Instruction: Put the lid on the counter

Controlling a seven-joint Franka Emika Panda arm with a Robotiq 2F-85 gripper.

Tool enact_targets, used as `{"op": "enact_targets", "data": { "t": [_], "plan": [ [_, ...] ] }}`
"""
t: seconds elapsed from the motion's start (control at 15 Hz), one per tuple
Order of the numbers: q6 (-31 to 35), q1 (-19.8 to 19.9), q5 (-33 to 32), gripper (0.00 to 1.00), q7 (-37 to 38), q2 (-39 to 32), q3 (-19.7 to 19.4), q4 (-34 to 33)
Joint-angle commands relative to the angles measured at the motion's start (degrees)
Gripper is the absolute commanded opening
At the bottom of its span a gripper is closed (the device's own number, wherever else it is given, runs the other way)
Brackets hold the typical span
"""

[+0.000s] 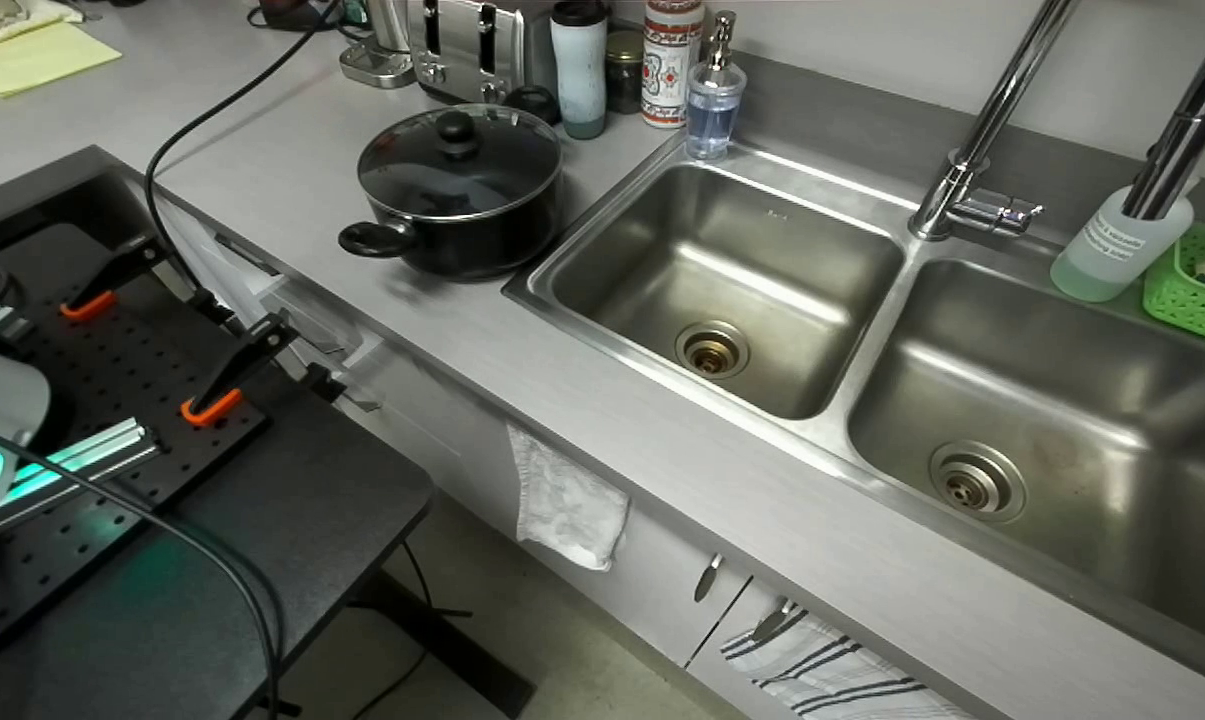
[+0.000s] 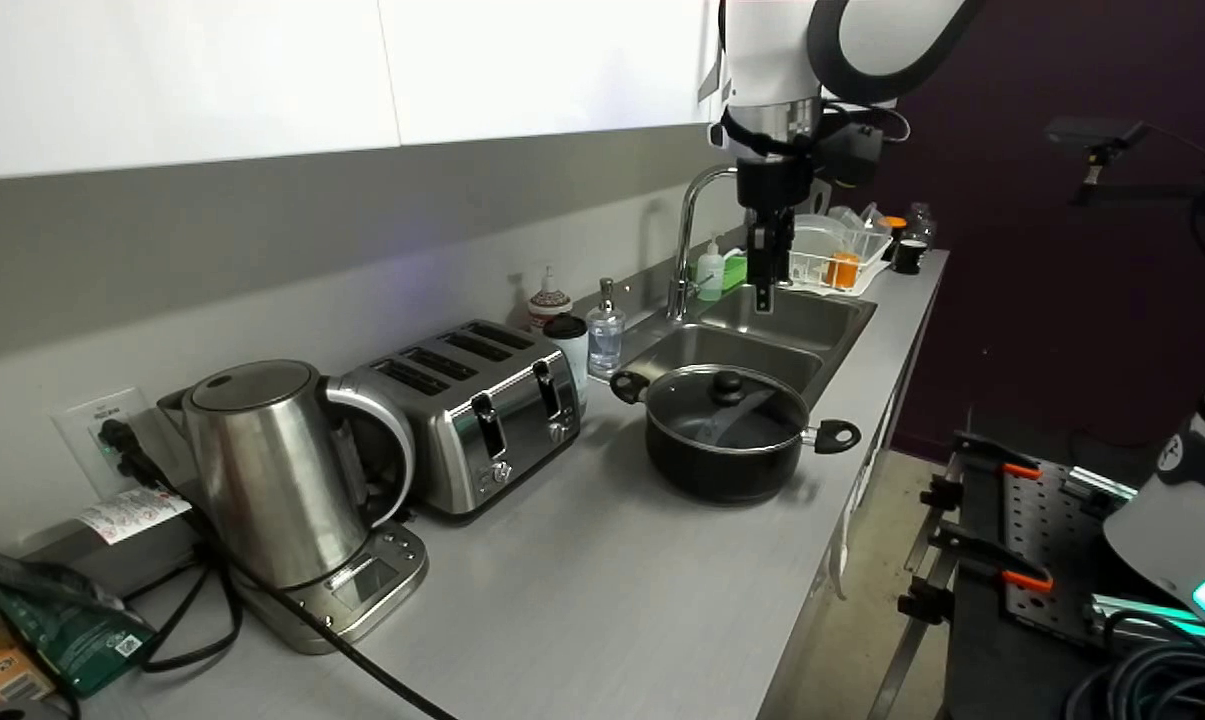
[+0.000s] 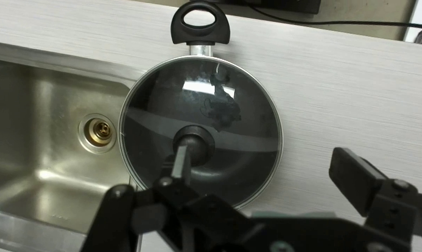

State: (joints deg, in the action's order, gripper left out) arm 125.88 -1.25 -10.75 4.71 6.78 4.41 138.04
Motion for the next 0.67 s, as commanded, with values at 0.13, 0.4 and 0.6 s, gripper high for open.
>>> {"op": "enact_targets", "data": {
  "t": [0.13,0.4,0.6],
  "plan": [
    [11.9,1.0,-5.1,1.0,-4.0,-3.3,-2.1,4.9],
    [25.2,2.1,-8.9,1.0,-7.0,-6.6,-3.6,8.9],
    [34.3,3.1,-8.9,1.0,-10.9,-10.2,-5.1,10.7]
  ]
}}
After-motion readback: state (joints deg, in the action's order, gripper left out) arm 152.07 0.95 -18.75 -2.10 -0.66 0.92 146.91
